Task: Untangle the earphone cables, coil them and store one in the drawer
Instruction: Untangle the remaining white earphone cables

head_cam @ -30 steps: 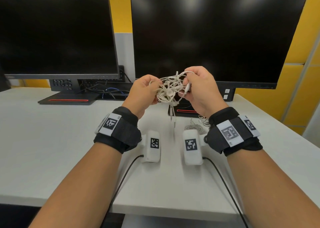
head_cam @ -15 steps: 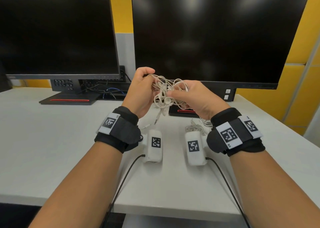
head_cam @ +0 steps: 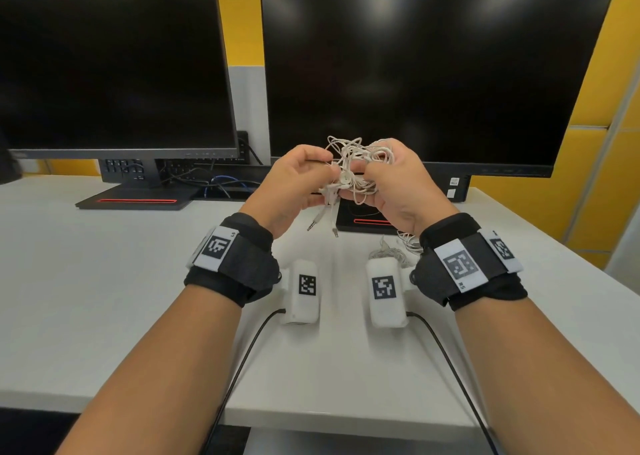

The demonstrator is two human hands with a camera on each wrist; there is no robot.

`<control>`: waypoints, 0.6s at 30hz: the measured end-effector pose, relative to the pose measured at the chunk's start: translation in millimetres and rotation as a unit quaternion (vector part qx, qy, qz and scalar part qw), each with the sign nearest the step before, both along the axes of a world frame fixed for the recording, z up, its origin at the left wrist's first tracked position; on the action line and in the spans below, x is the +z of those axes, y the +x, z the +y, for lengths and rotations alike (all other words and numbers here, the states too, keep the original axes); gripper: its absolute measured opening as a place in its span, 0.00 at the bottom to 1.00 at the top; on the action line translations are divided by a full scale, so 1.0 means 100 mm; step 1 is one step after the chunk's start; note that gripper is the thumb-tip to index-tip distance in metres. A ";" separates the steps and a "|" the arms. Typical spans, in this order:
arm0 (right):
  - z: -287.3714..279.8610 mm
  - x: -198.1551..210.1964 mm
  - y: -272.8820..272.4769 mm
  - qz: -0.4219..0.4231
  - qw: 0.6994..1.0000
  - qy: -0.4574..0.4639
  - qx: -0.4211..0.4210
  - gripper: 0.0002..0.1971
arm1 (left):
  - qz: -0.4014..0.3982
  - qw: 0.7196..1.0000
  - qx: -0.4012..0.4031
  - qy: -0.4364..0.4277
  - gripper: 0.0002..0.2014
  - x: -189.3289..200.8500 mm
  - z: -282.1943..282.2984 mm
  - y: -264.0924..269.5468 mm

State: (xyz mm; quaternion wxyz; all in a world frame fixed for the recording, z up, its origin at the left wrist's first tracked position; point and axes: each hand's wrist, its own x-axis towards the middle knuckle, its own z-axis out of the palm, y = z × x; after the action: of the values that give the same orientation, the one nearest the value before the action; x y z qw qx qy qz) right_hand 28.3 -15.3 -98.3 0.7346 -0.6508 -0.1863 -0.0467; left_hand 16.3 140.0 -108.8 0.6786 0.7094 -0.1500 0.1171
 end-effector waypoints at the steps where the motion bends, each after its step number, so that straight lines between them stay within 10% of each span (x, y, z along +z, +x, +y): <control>1: 0.00 0.00 0.00 -0.003 1.000 -0.005 0.005 0.08 | -0.012 1.000 0.011 0.010 0.11 -0.01 0.00 0.00; 9: -0.05 0.00 0.00 -0.022 0.998 -0.056 -0.011 0.10 | -0.063 0.975 0.210 0.019 0.06 -0.06 0.09 0.13; 18: -0.04 -0.02 0.02 0.016 0.987 -0.139 -0.083 0.06 | -0.094 0.972 0.207 -0.057 0.13 -0.05 0.15 0.13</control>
State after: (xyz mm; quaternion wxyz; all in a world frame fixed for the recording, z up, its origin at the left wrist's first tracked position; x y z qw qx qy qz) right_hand 30.0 -18.8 -100.0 0.6337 -0.7601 -0.1248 -0.0709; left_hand 29.4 154.9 -113.3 0.6620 0.6709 -0.0555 0.3294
